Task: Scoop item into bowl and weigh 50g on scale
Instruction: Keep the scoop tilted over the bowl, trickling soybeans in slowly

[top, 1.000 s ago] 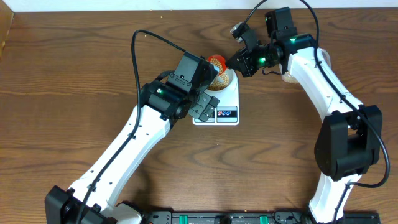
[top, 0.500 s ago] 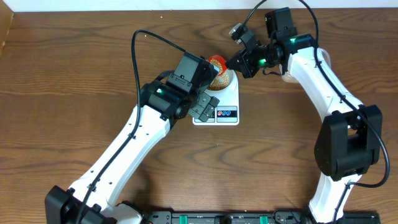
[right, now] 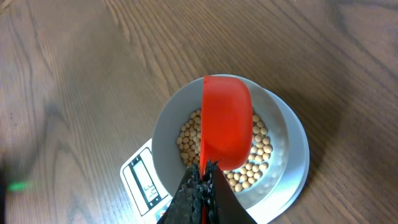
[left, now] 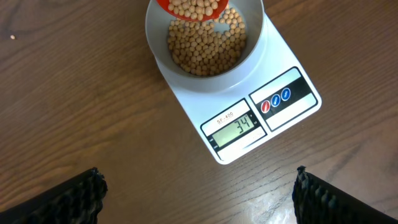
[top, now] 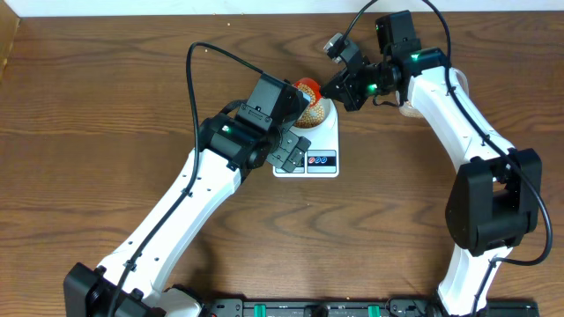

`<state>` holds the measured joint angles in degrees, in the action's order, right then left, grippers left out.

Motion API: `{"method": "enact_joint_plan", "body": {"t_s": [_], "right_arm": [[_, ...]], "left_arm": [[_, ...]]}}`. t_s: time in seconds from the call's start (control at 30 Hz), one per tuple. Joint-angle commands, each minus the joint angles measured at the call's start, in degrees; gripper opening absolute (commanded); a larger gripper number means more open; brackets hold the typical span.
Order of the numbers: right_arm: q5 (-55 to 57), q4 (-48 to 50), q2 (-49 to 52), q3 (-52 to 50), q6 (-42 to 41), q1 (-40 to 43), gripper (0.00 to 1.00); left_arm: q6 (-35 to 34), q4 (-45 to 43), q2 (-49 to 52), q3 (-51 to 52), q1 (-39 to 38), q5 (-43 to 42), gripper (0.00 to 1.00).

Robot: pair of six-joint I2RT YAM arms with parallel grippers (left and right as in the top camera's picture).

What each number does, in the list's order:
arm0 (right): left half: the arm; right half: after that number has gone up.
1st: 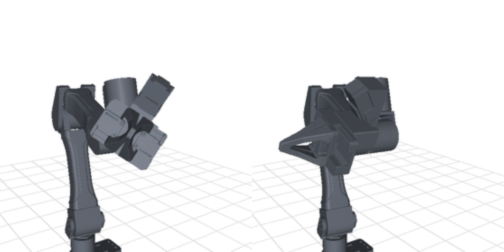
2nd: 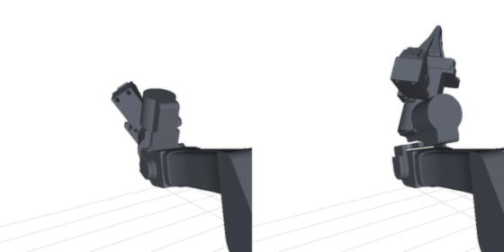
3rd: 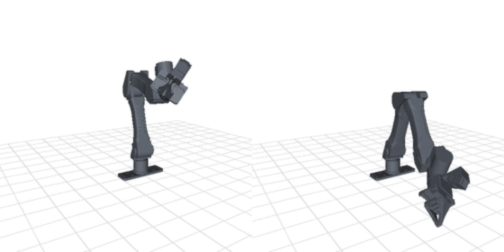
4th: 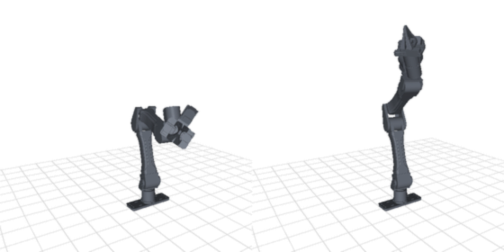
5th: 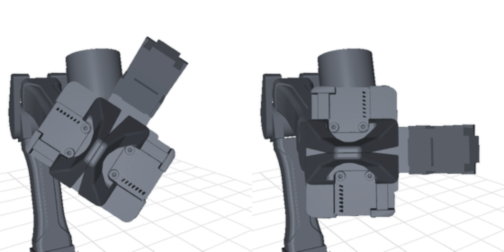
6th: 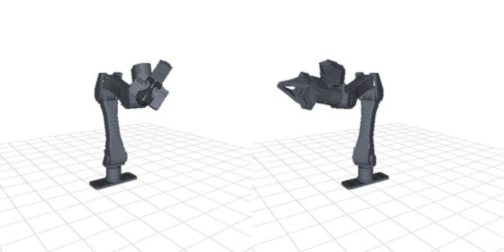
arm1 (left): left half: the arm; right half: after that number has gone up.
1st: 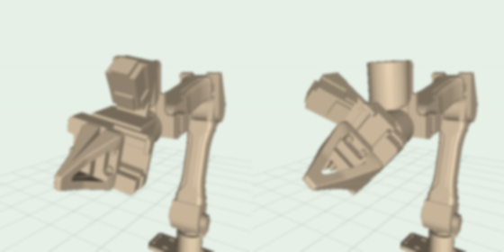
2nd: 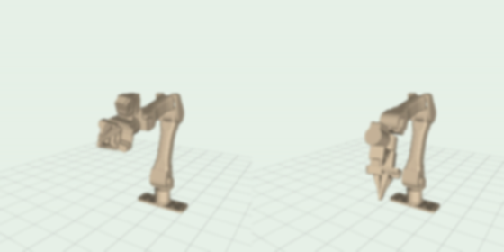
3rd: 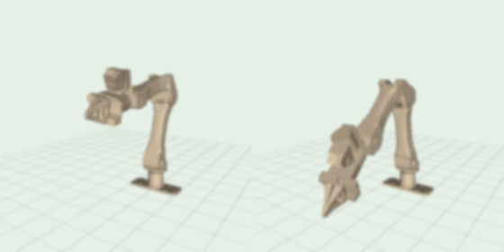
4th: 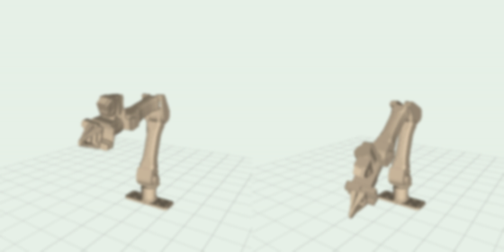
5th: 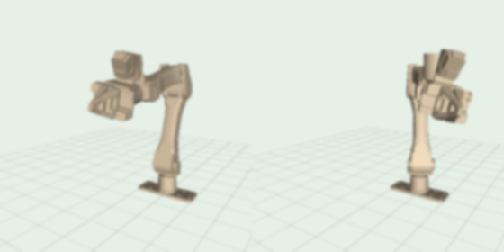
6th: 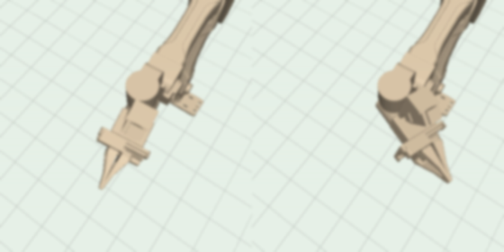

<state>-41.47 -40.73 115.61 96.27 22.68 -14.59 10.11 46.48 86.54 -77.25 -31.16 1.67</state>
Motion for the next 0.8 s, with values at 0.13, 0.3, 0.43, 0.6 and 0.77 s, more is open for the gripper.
{"method": "enact_joint_plan", "body": {"t_s": [0.13,0.3,0.43,0.6,0.77], "right_arm": [[-0.46,0.00,-1.20,0.15,1.86,-0.42,0.01],[-0.44,-0.02,-1.20,0.15,3.08,-0.42,0.01],[-0.44,0.00,-1.20,0.15,4.55,-0.42,0.01],[-0.46,-0.02,-1.20,0.15,6.86,-0.42,0.01],[-0.46,0.00,-1.20,0.15,9.03,-0.42,0.01]], "left_arm": [[-0.50,0.22,0.04,0.44,0.24,0.31,0.98],[-0.50,0.22,0.04,0.44,0.24,0.31,0.98],[-0.50,0.22,0.04,0.44,0.24,0.31,0.98],[-0.52,0.22,0.04,0.44,0.24,0.31,0.98],[-0.52,0.22,0.04,0.44,0.24,0.31,0.98]]}}
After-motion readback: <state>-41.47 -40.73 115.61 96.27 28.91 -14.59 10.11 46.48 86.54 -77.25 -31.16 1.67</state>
